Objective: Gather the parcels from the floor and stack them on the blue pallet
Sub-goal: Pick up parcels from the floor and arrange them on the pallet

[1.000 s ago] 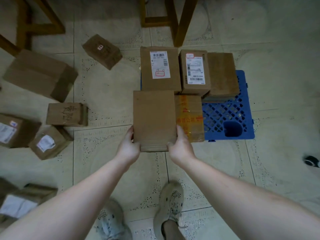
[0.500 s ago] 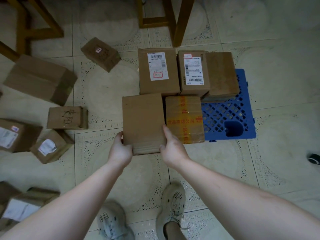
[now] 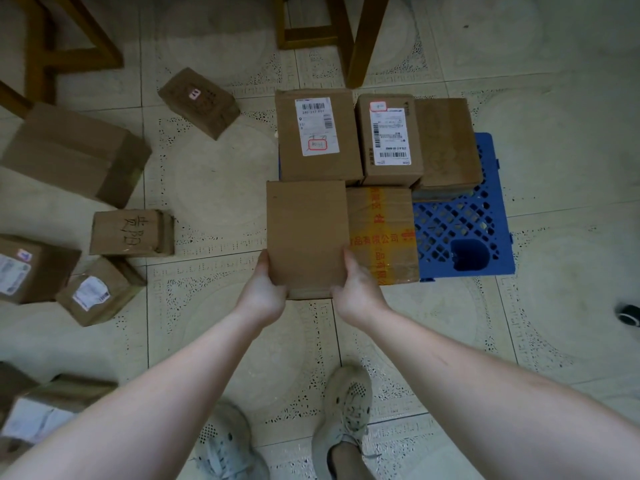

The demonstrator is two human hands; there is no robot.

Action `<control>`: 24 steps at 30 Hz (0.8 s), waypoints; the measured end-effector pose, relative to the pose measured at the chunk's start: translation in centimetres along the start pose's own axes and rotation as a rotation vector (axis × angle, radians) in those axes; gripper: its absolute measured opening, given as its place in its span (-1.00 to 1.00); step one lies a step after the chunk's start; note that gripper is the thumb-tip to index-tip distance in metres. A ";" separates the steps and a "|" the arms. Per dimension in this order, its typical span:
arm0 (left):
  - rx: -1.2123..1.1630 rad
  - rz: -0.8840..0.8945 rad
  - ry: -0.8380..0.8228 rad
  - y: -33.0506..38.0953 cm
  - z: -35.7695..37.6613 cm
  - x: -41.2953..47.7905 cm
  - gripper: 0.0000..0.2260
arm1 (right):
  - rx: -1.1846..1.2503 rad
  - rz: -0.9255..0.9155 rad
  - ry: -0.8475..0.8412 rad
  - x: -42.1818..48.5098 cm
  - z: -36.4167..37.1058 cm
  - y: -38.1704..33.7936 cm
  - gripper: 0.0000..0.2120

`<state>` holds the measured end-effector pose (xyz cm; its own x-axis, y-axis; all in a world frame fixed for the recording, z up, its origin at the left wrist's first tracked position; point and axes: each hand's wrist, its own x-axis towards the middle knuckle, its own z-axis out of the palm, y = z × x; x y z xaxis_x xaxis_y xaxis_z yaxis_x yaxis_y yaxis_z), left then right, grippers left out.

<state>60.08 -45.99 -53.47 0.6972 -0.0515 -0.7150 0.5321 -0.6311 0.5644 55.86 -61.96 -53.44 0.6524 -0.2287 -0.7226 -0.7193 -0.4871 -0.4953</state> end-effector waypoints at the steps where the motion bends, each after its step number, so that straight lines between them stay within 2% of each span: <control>1: 0.014 -0.010 -0.009 0.0 -0.1 0.2 -0.33 | -0.003 -0.006 0.000 0.1 0.0 -0.1 -0.32; 10: 0.078 -0.041 -0.081 -0.4 -1.1 0.7 -0.30 | -0.058 0.018 -0.060 0.2 0.2 0.3 -0.32; 16: 0.089 -0.067 -0.112 0.2 -2.5 -0.7 -0.38 | -0.143 0.079 -0.059 -0.1 -1.6 -0.1 -0.34; 20: 0.146 -0.079 -0.185 0.1 -2.9 -2.5 -0.39 | -0.275 0.097 -0.179 -0.8 -2.2 -0.3 -0.37; 24: 0.015 -0.083 -0.226 0.8 -2.9 -2.9 -0.40 | -0.313 0.042 -0.145 -0.9 -1.2 -1.9 -0.36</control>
<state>59.86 -44.13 -49.74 0.5249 -0.1697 -0.8341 0.5751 -0.6517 0.4946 56.93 -61.79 -51.27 0.5667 -0.1434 -0.8113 -0.6221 -0.7201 -0.3073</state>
